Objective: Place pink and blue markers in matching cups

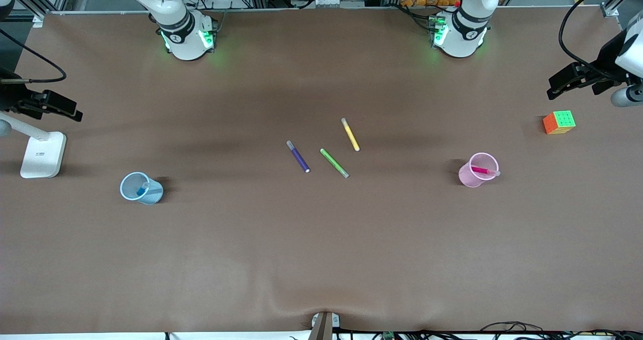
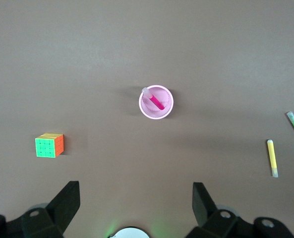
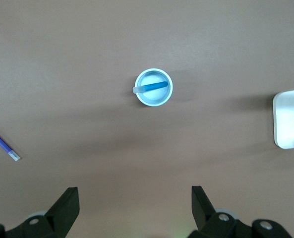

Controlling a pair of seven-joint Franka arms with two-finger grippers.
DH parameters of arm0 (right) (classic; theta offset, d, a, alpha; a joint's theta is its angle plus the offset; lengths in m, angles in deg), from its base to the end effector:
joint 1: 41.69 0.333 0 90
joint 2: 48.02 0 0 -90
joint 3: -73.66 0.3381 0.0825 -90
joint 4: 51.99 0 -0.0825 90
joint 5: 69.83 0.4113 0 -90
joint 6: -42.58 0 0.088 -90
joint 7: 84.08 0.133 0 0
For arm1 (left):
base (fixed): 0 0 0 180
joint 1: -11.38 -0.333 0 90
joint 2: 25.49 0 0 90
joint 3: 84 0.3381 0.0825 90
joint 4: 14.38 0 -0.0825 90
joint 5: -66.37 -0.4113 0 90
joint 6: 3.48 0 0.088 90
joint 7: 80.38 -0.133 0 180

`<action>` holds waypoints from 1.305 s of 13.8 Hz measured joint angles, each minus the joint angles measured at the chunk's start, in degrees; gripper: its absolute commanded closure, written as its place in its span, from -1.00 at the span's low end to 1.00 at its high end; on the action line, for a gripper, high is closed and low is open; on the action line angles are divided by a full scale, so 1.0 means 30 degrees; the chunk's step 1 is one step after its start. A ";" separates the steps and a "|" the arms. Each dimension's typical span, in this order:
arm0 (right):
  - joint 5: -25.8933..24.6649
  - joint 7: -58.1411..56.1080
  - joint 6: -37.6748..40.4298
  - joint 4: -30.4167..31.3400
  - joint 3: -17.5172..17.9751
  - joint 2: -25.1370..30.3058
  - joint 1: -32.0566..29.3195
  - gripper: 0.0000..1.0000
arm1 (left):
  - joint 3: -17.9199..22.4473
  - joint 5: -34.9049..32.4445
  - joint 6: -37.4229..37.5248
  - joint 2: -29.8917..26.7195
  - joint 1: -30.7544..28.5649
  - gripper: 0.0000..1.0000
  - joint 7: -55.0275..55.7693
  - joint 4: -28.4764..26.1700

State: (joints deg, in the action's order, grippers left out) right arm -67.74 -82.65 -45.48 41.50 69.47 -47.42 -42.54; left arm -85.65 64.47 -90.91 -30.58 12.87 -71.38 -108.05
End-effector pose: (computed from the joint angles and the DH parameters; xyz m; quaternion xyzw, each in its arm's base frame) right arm 0.5686 -0.0454 0.5937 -0.9973 0.0565 0.0415 0.0199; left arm 0.5460 -0.0261 0.6351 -0.9984 -0.0518 0.0081 0.0188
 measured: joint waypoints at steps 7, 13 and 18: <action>-0.0042 0.0198 0.0148 -0.0170 -0.0015 0.0125 0.0020 -1.00 | -0.0043 0.0000 0.0001 0.0011 0.0017 -1.00 0.0000 0.0163; -0.0043 0.0198 0.0070 -0.0504 -0.0009 0.0126 0.0086 -1.00 | -0.0076 0.0000 0.0286 0.0027 0.0020 -1.00 -0.0004 0.0197; -0.0044 0.0196 0.0070 -0.0508 -0.0001 0.0125 0.0131 -1.00 | -0.0092 0.0000 0.0342 0.0096 0.0049 -1.00 -0.0010 0.0198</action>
State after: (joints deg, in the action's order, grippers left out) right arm -67.87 -82.06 -45.27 39.98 69.47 -47.04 -42.15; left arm -85.93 64.47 -89.89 -30.29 13.01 -71.41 -107.45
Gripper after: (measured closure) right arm 0.000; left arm 0.000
